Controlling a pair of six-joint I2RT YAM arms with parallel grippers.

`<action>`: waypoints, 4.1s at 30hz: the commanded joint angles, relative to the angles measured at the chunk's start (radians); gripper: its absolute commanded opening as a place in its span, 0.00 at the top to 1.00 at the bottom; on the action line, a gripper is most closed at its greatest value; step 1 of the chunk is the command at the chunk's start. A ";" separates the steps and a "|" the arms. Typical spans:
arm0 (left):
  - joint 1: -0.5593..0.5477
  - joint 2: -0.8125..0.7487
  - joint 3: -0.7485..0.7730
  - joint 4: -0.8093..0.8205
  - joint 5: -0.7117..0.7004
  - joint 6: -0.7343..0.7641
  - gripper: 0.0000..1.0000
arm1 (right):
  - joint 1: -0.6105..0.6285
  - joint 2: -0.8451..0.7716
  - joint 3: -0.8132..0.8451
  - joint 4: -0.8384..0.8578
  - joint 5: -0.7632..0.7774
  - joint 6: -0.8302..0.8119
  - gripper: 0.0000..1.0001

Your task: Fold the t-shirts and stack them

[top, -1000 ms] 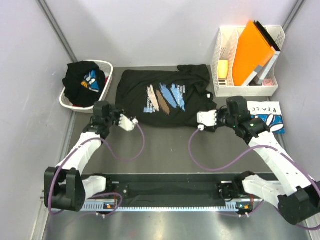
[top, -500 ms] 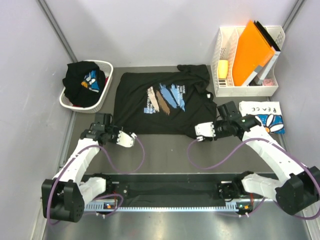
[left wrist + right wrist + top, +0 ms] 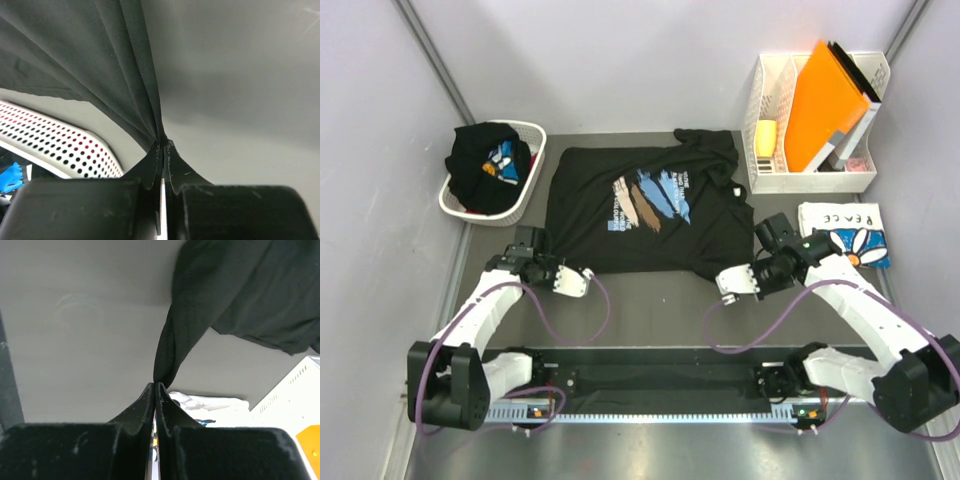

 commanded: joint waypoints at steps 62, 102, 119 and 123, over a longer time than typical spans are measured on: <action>0.019 -0.090 0.148 0.446 0.089 -0.493 0.01 | 0.039 -0.043 0.021 0.763 0.081 0.710 0.14; -0.047 0.829 0.726 0.730 -0.250 -0.775 0.01 | -0.024 1.116 1.127 0.401 -0.080 0.760 0.47; -0.076 0.912 0.683 0.949 -0.423 -0.597 0.01 | -0.053 1.154 1.121 0.427 0.005 0.776 0.53; -0.088 0.932 0.674 0.966 -0.440 -0.579 0.01 | -0.078 1.144 1.114 0.421 0.007 0.783 0.57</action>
